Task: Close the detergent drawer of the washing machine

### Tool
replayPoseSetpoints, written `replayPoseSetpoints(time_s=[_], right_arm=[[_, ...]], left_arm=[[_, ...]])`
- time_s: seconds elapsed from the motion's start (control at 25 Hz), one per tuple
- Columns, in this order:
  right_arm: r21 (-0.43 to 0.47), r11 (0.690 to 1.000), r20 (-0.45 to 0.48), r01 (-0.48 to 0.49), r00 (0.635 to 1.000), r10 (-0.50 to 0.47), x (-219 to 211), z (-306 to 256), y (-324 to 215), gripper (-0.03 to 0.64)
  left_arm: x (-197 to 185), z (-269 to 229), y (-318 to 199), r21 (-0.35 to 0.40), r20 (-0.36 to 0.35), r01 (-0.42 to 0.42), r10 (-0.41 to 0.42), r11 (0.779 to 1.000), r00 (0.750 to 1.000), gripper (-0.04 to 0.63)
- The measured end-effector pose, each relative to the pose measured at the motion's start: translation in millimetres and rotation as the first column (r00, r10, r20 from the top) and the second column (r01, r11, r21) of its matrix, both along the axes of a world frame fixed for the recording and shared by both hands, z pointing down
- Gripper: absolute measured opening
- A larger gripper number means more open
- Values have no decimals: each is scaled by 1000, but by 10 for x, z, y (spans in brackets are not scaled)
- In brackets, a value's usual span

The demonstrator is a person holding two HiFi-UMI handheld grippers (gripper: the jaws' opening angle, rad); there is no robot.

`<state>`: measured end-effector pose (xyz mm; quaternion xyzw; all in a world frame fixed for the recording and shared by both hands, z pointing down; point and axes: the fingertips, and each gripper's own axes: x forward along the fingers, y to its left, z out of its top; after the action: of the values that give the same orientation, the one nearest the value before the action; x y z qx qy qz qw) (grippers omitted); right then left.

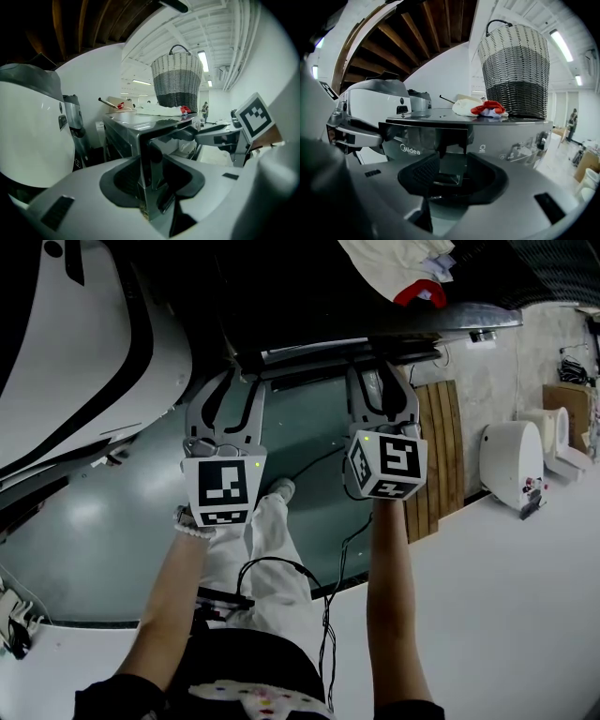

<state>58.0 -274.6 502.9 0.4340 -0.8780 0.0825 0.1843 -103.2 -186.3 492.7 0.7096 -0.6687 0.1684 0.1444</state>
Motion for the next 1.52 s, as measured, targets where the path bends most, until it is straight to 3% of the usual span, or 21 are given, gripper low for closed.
replayPoseSetpoints(time_s=[0.72,0.96,1.28,1.52], right_arm=[[-25,998,1,-62,998,62,-91,12,-133,164],[-25,997,6,-79,997,79,-82,-65,-30,164],[4,996,68,-85,994,85,-65,-477,350,91],[-4,992,137,-125,983,124,23,-825,678,21]], left_arm=[[-146,49,-124,-10,-34,16,-16,1000,999,158],[-97,-30,-41,-8,-44,-34,33,999,998,147],[-19,-478,124,60,-50,-86,89,995,995,55],[217,-886,292,100,-80,-166,174,981,981,11]])
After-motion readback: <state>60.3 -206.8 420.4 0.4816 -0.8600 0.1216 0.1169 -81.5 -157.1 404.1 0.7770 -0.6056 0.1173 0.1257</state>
